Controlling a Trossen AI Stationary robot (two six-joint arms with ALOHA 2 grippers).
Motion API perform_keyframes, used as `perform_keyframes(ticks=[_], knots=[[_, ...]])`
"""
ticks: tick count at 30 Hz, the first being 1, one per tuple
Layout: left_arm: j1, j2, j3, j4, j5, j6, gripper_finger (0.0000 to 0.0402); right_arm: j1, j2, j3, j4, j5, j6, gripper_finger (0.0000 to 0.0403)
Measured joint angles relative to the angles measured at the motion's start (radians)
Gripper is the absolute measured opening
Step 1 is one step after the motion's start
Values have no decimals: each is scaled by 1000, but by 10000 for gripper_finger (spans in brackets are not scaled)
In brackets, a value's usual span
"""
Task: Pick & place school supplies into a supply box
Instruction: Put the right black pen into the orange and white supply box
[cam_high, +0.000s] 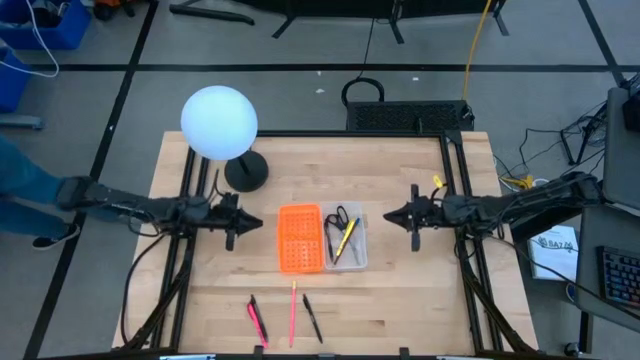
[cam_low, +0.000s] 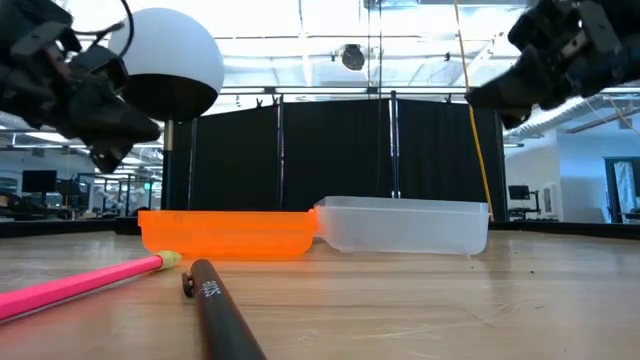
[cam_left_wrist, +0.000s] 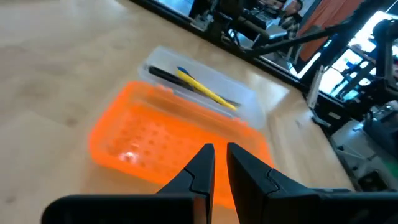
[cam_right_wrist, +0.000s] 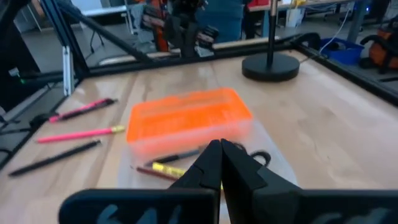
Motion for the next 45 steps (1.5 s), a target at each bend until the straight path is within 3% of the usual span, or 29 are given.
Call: perform_keyframes(ticks=[8, 15, 20, 24, 34, 40, 45], knots=[[-309, 31, 10, -23, -226, -227, 49, 0, 0, -72, 0, 1, -11, 0], [-471, 254, 209, -127, -325, -249, 49, 1, -5, -94, 74, -5, -119, 0], [-535, 490, 395, -228, -325, -188, 49, 2, -15, -94, 137, -117, -212, 0], [-568, 644, 527, -359, -290, -213, 49, -8, -61, -94, 83, -208, -246, 0], [-744, 994, 769, -429, -173, -276, 49, -40, -141, -93, 42, -206, -177, 0], [-809, 1170, 1023, -690, -169, -312, 49, -18, -135, -93, 49, -206, -70, 0], [-801, 1329, 1242, -985, -142, -284, 49, 12, -121, -118, 164, -206, -29, 0]])
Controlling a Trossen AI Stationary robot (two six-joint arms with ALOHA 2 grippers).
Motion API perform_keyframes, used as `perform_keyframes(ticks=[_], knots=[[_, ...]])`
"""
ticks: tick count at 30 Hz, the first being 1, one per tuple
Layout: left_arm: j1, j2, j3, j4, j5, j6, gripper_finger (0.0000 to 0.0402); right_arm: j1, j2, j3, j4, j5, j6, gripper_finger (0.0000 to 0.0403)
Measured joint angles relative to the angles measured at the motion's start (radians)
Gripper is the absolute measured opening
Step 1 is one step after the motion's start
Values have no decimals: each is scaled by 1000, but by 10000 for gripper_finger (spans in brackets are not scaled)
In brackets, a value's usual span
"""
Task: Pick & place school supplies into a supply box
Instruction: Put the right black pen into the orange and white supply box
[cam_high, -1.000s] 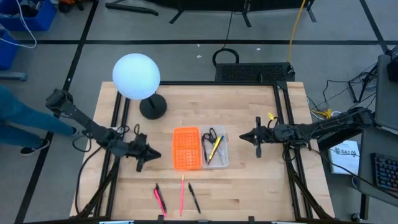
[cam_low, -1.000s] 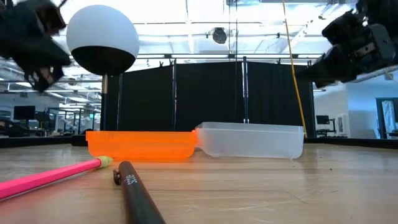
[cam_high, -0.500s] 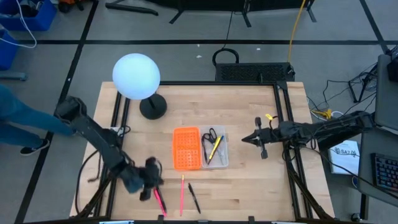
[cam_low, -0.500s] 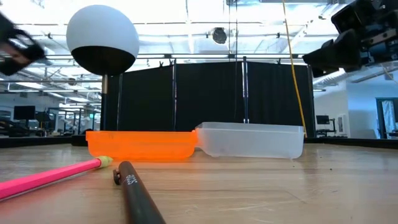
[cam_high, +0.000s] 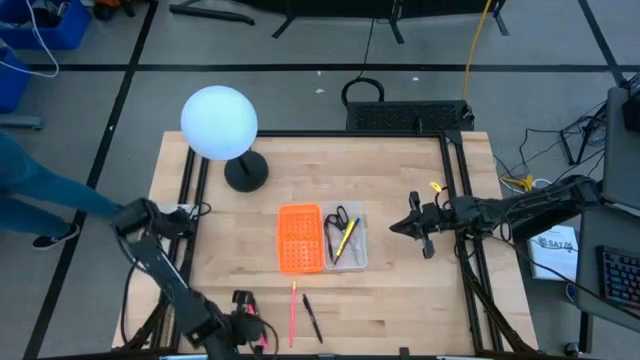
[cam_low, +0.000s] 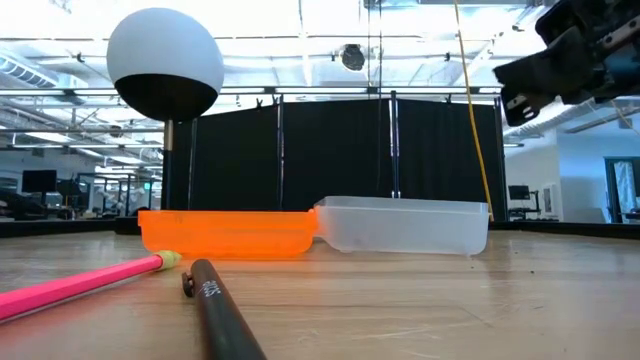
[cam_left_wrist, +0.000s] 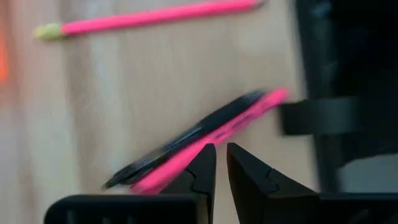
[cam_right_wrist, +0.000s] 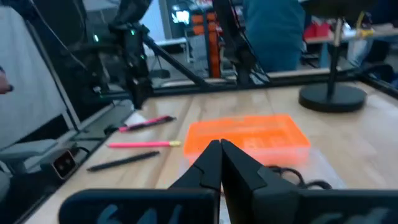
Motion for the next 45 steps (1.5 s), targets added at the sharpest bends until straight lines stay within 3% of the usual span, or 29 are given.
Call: perform_keyframes(ticks=[4, 11, 16, 23, 45], knots=[[9, 104, 135, -174, 22, 92, 49, 11, 0, -30, 100, 0, -23, 0], [7, 171, 230, -176, 48, 255, 60, 10, 0, -53, 175, 0, -5, 0], [8, 171, 232, -180, -1, 229, 90, 10, 0, -54, 172, 0, -5, 0], [5, 171, 210, -183, 42, 372, 112, 10, 0, -55, 172, 0, -7, 0], [68, 165, 87, -117, 126, 649, 113, 10, 0, -56, 172, 0, -24, 0]])
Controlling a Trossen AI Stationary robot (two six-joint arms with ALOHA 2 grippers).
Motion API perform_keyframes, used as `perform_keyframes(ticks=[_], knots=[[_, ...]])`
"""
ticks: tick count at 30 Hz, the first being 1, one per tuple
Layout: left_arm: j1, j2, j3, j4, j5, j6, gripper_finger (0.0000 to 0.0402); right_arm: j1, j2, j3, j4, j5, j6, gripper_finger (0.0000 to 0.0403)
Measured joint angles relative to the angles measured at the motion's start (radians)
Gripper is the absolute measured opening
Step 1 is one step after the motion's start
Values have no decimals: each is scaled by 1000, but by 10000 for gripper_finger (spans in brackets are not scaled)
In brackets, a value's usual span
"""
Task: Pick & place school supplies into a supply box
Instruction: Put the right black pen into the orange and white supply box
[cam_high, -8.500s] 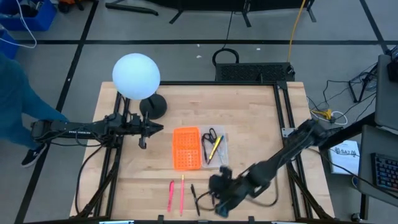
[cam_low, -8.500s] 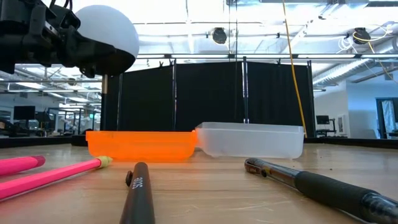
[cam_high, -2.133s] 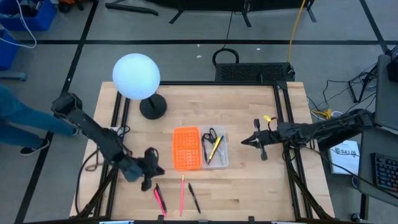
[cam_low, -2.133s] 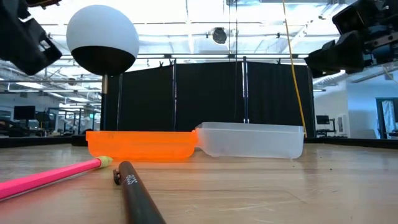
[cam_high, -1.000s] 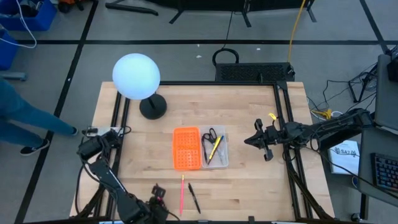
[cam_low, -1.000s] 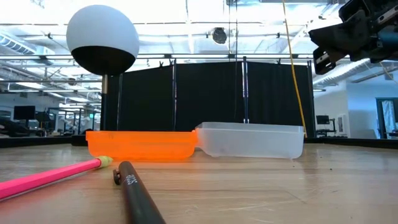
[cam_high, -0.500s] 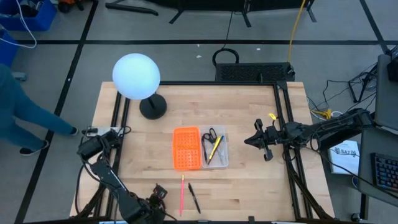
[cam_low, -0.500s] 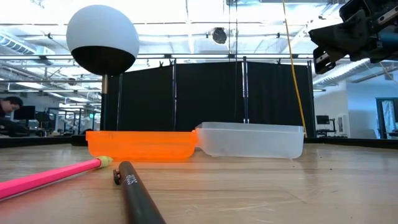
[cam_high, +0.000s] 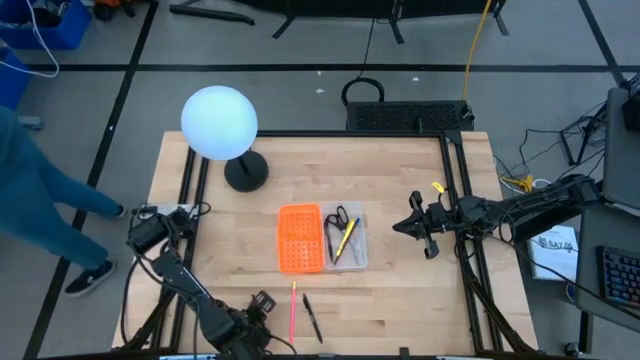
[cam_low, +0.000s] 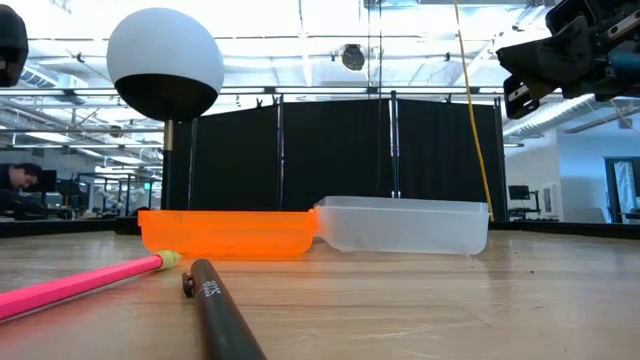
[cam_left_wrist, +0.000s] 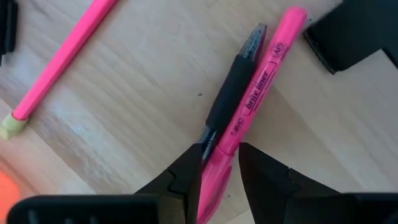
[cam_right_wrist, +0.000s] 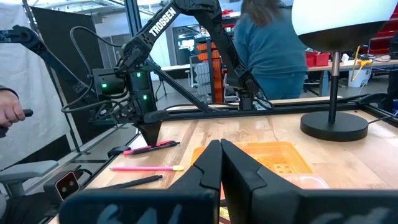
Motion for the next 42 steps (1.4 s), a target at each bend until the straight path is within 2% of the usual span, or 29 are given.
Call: perform_keyframes(ticks=[8, 12, 14, 28, 31, 35, 42], knots=[[0, 2, -1, -2, 14, 17, 113, 0, 0, 0, 0, 0, 0, 0], [-4, 5, -4, 18, -44, 49, 113, 0, 0, 0, 0, 0, 0, 0], [-4, 8, -6, 41, -37, 54, 113, 0, 0, 0, 0, 0, 0, 0], [-31, 8, -3, 46, -55, -47, 112, 0, 0, 0, -1, 0, -7, 0], [-31, 8, -3, 46, -39, -55, 93, 0, 0, 0, -1, 0, -7, 0], [-31, 7, -3, 47, -33, -51, 44, 0, 0, -1, -1, 0, -7, 0], [-31, 7, -3, 46, -33, -33, 44, 0, 0, -1, -1, 0, -7, 0]])
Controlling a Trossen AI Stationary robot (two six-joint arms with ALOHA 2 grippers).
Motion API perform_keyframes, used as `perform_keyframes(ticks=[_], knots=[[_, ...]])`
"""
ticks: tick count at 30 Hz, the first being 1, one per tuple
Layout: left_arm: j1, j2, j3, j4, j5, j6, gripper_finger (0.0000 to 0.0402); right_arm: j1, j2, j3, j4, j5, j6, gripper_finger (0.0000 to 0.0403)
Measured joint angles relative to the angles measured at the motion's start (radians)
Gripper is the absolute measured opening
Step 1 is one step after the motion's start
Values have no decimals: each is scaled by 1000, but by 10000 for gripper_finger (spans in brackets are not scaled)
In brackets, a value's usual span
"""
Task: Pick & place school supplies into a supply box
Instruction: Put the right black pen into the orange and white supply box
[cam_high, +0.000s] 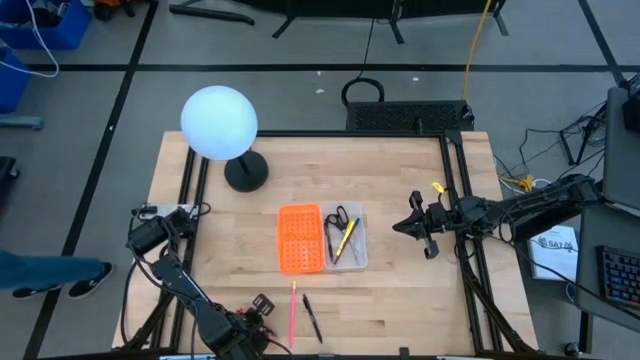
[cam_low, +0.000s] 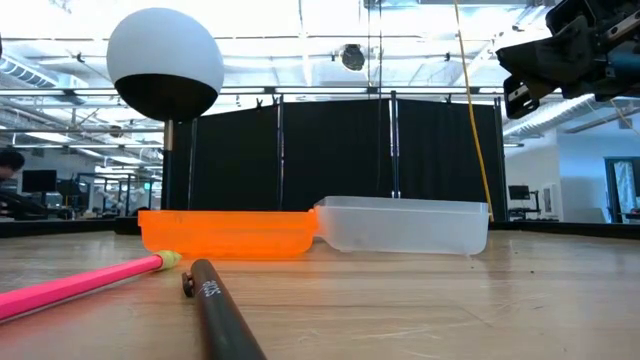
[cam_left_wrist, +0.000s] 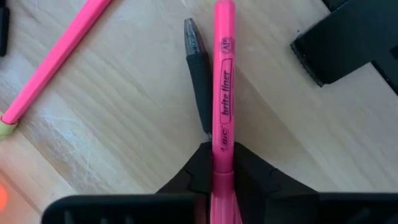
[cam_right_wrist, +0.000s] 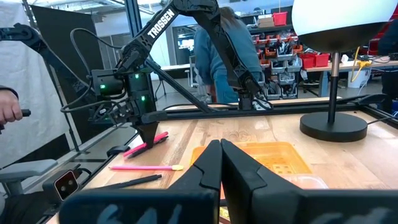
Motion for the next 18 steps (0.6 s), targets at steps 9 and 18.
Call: perform_keyframes(ticks=[9, 18], knots=[[15, -2, 19, -29, 28, 46, 45, 0, 0, 0, -6, 0, 0, 0], [39, -3, 20, -56, 39, 94, 45, 0, 0, 0, -7, 0, -4, 0]])
